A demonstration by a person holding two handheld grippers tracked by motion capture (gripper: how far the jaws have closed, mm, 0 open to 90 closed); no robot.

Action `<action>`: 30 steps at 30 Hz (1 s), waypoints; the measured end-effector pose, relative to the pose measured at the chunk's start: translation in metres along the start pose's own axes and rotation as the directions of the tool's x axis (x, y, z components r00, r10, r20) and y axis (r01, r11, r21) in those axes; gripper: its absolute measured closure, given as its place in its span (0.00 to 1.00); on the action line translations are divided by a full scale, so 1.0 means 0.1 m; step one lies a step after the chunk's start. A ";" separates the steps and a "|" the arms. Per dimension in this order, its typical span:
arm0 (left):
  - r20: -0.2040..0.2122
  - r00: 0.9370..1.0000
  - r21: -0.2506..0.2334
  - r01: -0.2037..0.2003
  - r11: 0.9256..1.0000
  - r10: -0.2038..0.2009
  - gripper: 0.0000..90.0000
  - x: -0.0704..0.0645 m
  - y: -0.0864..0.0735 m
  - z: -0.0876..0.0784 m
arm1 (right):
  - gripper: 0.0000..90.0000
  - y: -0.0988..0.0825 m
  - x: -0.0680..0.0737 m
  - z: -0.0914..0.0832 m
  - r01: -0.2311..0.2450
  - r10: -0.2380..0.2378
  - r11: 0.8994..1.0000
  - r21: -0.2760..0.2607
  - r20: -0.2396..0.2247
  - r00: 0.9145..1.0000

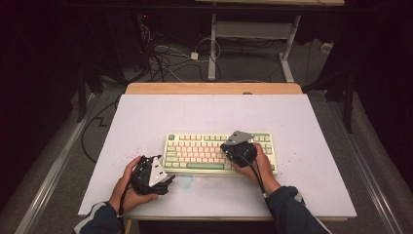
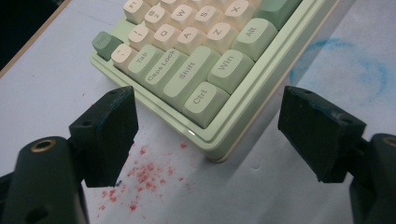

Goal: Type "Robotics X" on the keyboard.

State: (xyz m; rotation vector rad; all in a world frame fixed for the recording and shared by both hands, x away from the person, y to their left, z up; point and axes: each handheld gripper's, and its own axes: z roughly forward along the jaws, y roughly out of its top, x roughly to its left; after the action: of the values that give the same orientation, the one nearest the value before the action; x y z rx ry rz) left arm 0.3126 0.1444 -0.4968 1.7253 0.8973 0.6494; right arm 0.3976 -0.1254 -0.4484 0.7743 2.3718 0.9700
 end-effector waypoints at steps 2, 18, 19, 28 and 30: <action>0.000 1.000 0.001 0.000 1.000 0.000 0.21 0.00 0.00 0.00 | 0.98 0.00 -0.01 -0.03 -0.003 0.003 1.000 -0.016 -0.003 1.000; 0.000 1.000 -0.003 -0.005 1.000 0.005 0.21 -0.01 0.00 0.00 | 0.40 -0.10 0.09 -0.35 0.063 -0.059 0.979 -0.195 0.029 0.998; -0.003 1.000 -0.006 -0.003 1.000 0.003 0.21 -0.01 0.00 0.00 | 0.39 -0.11 0.10 -0.38 0.066 -0.059 0.977 -0.202 0.038 0.998; -0.027 0.999 -0.029 0.017 0.999 -0.018 0.23 0.00 0.04 -0.01 | 0.25 -0.30 0.10 -0.63 0.065 -0.039 0.966 -0.252 0.108 0.993; -0.031 0.999 -0.036 0.022 0.999 -0.023 0.23 0.00 0.06 -0.01 | 0.24 -0.36 0.09 -0.69 0.068 -0.037 0.964 -0.258 0.120 0.992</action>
State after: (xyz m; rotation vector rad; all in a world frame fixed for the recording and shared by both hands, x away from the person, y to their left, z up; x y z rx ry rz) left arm 0.3131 0.1437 -0.4912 1.6753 0.9208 0.6752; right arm 0.3380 -0.1735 -0.4321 0.6437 2.1005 1.1558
